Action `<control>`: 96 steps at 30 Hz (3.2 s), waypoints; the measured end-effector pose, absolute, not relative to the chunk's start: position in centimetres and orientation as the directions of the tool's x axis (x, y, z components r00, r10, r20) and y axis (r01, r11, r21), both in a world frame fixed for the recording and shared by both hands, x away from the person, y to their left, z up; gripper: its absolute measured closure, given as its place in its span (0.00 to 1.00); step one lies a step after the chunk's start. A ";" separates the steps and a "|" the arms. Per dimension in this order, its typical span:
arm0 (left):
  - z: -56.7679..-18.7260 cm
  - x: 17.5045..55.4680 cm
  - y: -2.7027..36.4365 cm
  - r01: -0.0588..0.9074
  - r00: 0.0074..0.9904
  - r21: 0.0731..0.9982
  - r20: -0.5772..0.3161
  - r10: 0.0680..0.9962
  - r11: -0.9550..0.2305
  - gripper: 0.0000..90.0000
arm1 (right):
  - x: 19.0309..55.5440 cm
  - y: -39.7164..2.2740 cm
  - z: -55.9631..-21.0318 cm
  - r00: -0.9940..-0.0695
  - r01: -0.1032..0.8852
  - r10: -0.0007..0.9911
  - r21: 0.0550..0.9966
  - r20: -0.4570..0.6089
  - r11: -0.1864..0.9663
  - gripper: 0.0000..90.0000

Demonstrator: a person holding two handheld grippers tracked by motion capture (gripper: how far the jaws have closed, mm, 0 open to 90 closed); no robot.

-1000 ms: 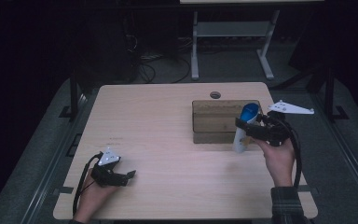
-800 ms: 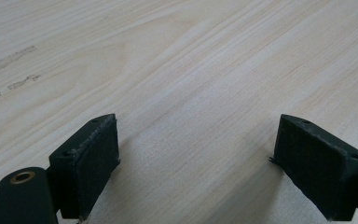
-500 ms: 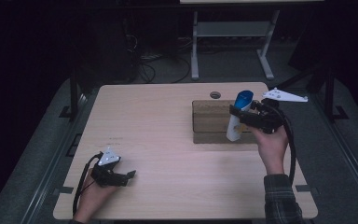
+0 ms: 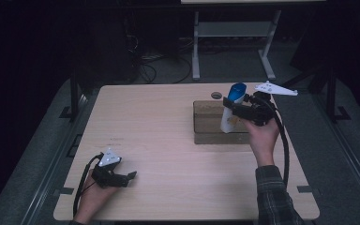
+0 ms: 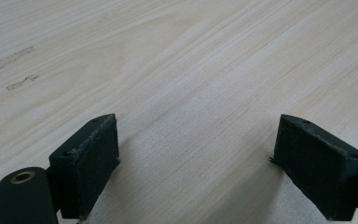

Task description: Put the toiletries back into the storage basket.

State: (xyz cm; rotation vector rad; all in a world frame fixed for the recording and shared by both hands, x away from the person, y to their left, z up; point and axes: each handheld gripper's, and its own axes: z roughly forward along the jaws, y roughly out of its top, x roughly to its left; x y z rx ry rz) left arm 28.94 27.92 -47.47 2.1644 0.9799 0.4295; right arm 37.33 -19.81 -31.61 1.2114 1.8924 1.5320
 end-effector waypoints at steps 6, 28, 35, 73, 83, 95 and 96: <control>-47.5 28.9 27.9 0.517 0.657 0.722 0.010 0.753 -0.461 0.14 | 38.3 -18.9 -32.0 -0.541 0.360 0.819 0.933 0.192 0.019 0.38; -47.5 28.9 27.9 0.516 0.659 0.721 0.010 0.752 -0.462 0.14 | 40.6 -14.5 -34.6 -0.554 0.383 0.817 0.920 0.163 0.076 0.38; -47.5 28.9 27.9 0.516 0.659 0.722 0.009 0.752 -0.461 0.14 | 40.9 -13.5 -35.4 -0.558 0.394 0.815 0.914 0.154 0.098 0.38; -47.5 28.9 27.9 0.516 0.659 0.723 0.007 0.752 -0.460 0.14 | 41.1 -11.2 -39.0 -0.589 0.469 0.798 0.857 0.126 0.211 0.38; -47.5 28.9 27.9 0.516 0.660 0.722 0.008 0.751 -0.461 0.14 | 41.2 -11.4 -38.6 -0.601 0.473 0.782 0.862 0.165 0.181 0.27; -47.5 28.9 27.9 0.515 0.660 0.724 0.007 0.751 -0.459 0.14 | 41.1 -12.2 -38.9 -0.570 0.501 0.806 0.844 0.157 0.190 0.00; -47.5 28.9 27.9 0.514 0.660 0.724 0.008 0.751 -0.460 0.14 | 41.0 -12.3 -38.9 -0.565 0.499 0.810 0.847 0.158 0.183 0.00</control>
